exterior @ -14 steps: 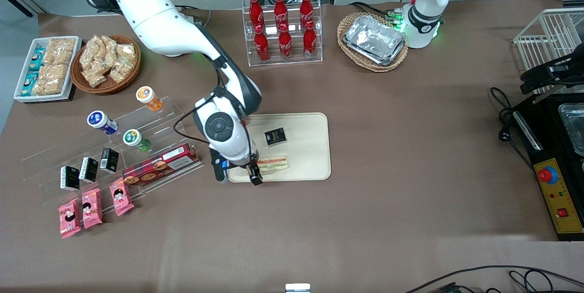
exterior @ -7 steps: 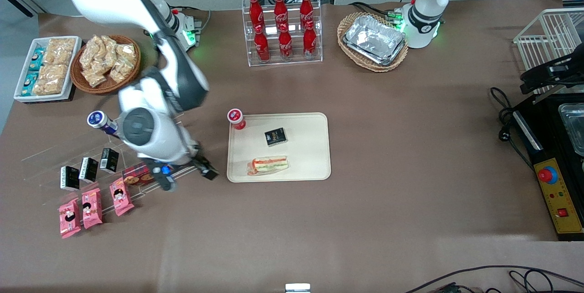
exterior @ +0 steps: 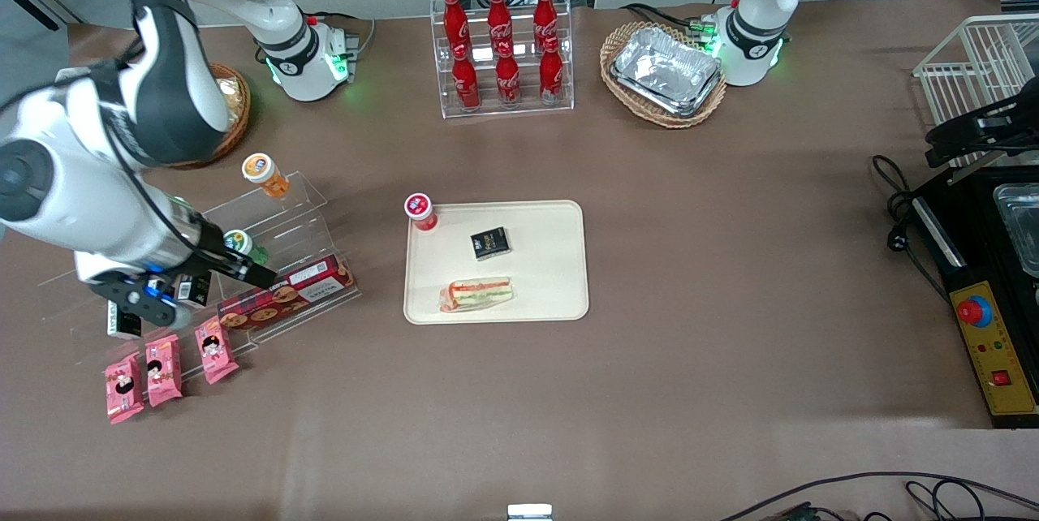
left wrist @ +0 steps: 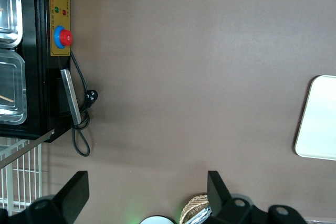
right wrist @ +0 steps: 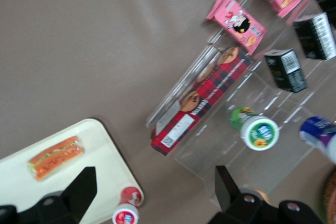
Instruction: Place sandwich on tray
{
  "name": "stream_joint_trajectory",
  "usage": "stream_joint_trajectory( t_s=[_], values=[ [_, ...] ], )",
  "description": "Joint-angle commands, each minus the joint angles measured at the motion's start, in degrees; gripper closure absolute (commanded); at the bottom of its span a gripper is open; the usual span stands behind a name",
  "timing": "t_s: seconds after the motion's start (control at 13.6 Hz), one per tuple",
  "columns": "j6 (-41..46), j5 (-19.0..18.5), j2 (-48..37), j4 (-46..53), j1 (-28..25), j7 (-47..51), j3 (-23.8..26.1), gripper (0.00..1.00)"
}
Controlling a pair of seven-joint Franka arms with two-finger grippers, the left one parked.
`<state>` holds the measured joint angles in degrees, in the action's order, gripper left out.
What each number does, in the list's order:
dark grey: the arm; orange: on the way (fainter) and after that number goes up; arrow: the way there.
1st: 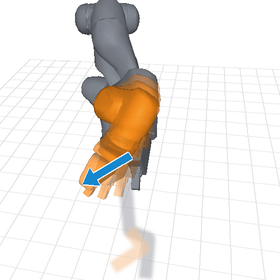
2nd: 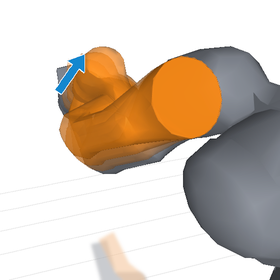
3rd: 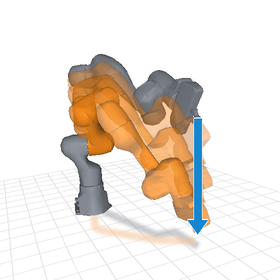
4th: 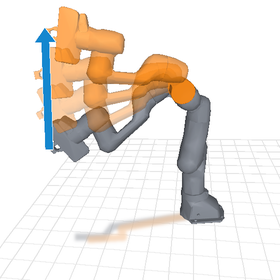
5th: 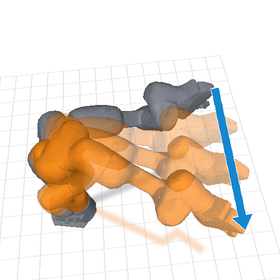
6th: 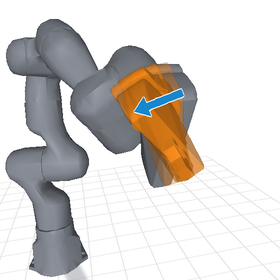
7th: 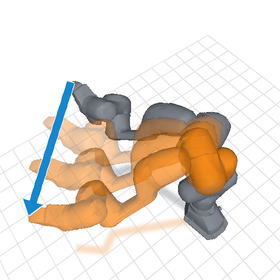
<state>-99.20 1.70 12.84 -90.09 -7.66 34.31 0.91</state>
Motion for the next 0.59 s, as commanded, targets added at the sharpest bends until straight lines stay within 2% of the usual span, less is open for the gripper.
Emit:
stream_joint_trajectory(
  t_s=[0.0,0.22,0.37,0.51],
  values=[
    [2.08,-0.91,-4.4,-0.79,4.65,-12.99,0.49,0.0],
    [6.19,-0.47,-5.72,0.69,9.05,-19.61,0.41,0.0],
    [12.59,-0.99,-5.29,5.95,9.33,-22.18,0.49,0.0],
    [14.2,-0.91,-5.28,6.86,10.2,-22.88,0.23,0.0]
  ],
)
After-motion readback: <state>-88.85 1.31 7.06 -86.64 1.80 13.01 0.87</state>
